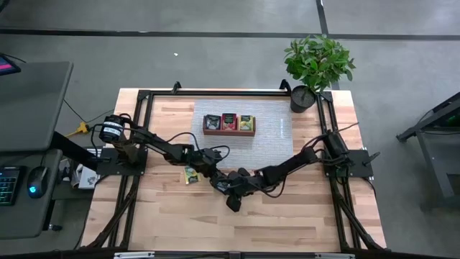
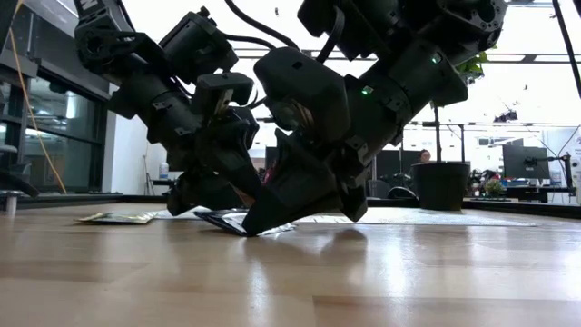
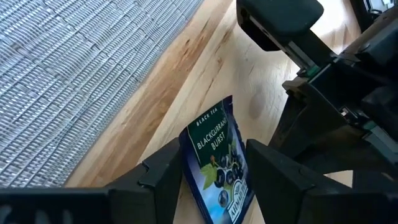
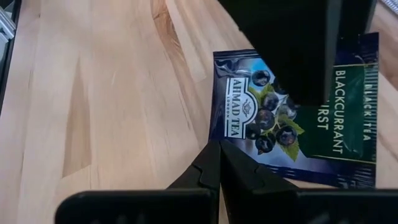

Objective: Pick & Place Tea
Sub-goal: Put the purple tea bag into the left section of the wooden organizer, then put the yellow tea bag into the right section of the wooden organizer

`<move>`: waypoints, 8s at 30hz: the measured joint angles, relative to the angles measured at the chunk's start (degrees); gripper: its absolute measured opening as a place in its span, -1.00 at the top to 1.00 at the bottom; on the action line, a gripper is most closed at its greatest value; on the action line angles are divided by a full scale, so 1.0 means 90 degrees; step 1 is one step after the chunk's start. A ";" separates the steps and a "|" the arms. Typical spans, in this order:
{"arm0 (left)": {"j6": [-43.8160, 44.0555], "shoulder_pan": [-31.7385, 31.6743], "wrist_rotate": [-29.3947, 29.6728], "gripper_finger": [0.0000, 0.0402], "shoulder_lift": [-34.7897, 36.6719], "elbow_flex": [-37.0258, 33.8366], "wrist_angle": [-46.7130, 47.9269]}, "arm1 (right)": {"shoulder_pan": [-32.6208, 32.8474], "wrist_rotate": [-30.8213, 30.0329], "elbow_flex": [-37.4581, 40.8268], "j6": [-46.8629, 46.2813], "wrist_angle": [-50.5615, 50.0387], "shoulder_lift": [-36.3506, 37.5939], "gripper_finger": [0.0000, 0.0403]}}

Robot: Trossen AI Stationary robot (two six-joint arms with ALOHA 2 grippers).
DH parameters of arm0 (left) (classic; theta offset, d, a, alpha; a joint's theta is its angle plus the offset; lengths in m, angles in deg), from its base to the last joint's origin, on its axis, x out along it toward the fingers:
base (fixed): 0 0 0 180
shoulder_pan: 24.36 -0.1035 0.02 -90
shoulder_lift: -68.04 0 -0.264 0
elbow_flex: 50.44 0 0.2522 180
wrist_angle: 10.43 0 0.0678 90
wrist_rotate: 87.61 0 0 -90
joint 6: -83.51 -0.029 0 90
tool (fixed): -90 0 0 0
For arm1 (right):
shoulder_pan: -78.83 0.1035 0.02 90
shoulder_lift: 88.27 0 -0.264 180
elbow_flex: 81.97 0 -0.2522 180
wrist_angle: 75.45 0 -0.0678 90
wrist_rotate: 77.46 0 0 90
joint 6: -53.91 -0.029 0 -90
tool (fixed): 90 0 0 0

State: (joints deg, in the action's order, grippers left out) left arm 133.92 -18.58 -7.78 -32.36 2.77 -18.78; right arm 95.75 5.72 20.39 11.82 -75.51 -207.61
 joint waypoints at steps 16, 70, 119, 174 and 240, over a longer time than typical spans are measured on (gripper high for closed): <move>-0.0132 -0.0017 0.0384 0.94 0.0002 0.0005 0.0208 | -0.0004 0.0117 0.0003 0.0015 0.0035 -0.0003 1.00; -0.3270 -0.0848 0.1786 1.00 0.2220 -0.0994 -0.1286 | 0.1210 -0.0895 -0.0001 -0.1321 -0.4788 0.3302 0.94; -0.4718 -0.4563 -0.0439 1.00 0.1870 -0.1338 -0.1437 | 0.1244 -0.1610 -0.0001 -0.1895 -0.4699 0.3302 0.94; -0.5411 -0.4342 -0.0640 0.48 0.5466 -0.1343 0.2246 | -0.0286 -0.0286 -0.0001 0.1358 -0.2691 0.3302 1.00; 0.4269 0.5030 0.5064 0.49 0.3939 -0.2132 0.4523 | -0.1639 0.2798 -0.5198 0.4425 -0.3346 -0.2172 1.00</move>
State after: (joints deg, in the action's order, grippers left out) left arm 172.34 26.68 37.79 3.09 -16.42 21.93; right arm 81.01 30.90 -26.39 51.65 -105.62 -227.15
